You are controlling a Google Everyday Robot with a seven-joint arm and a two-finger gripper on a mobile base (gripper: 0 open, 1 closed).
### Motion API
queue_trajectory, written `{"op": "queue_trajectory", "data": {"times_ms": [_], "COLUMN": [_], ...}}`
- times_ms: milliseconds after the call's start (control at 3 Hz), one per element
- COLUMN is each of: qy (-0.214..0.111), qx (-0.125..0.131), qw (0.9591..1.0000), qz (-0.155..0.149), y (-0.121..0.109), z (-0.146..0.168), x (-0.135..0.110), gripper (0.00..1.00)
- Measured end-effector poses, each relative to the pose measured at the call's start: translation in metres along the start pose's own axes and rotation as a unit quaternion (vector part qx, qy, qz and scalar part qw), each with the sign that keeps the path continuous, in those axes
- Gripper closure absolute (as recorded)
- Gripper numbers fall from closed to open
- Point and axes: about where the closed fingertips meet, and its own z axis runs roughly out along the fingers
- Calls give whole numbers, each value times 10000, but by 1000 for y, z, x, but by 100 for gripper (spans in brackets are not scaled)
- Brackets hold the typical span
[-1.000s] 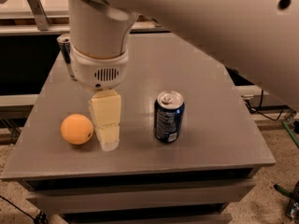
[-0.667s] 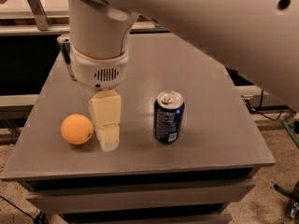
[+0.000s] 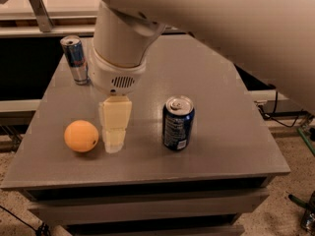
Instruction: Move orange near pepsi can
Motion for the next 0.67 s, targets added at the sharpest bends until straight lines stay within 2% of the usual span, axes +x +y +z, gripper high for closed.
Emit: {"op": "queue_trajectory", "data": {"times_ms": [333, 667], "qy": [-144, -216], "qx": [25, -228], "qw": [9999, 9995], "qz": [71, 93], "y": [-12, -15], "z": [19, 41], "x": [1, -4], "gripper": [0, 0]}}
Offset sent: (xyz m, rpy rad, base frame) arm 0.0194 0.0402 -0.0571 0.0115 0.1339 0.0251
